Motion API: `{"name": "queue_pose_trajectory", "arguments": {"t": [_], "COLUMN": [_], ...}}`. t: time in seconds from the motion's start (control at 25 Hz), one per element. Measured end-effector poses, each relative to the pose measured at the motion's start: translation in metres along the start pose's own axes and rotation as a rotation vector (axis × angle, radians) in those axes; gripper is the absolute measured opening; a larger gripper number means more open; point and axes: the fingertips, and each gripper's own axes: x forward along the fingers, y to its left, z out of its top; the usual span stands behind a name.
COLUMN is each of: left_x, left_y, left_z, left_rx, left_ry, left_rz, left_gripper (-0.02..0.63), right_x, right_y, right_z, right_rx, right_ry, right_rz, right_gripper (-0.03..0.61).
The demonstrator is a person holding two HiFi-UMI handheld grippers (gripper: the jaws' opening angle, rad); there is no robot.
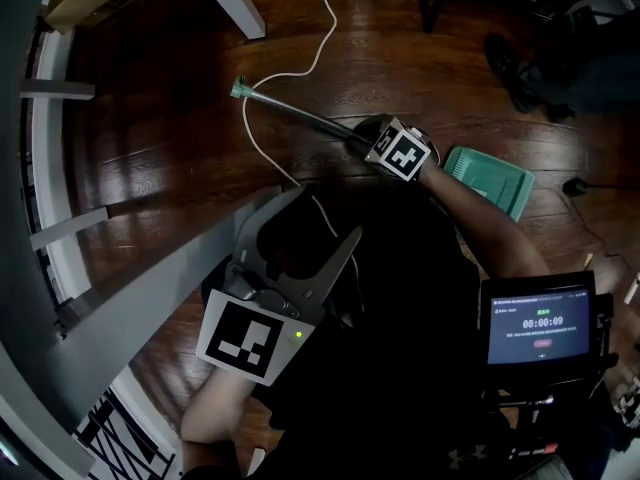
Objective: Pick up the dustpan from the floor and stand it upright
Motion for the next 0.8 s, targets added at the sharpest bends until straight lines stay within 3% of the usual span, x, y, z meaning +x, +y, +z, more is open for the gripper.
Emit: {"name": "queue_pose_trajectory", "arguments": {"t": [0.28, 0.56, 0.8], "left_x": [-0.025, -0.051, -0.086], "left_y": [-0.029, -0.089, -0.127], "left_z": [0.029, 0.065, 0.100], "left_rx": [-0.027, -0.105, -0.202], "left_ry": [0.073, 0.154, 0.208], "left_rz": [-0.029, -0.131, -0.109], "left_gripper": [0.242, 0.225, 0.225], "right_x": [-0.077, -0.159, -0.231], "right_y": [0.021, 0.032, 0.047], "right_z": [0.008, -0.007, -0.023], "right_rx": [0.073, 0.020, 0.073], "right_ry": [-0.009, 0.056, 0.102], "right_rz": [-0.038, -0.155, -0.203], "right_gripper": [0.096, 0.087, 0.087]}}
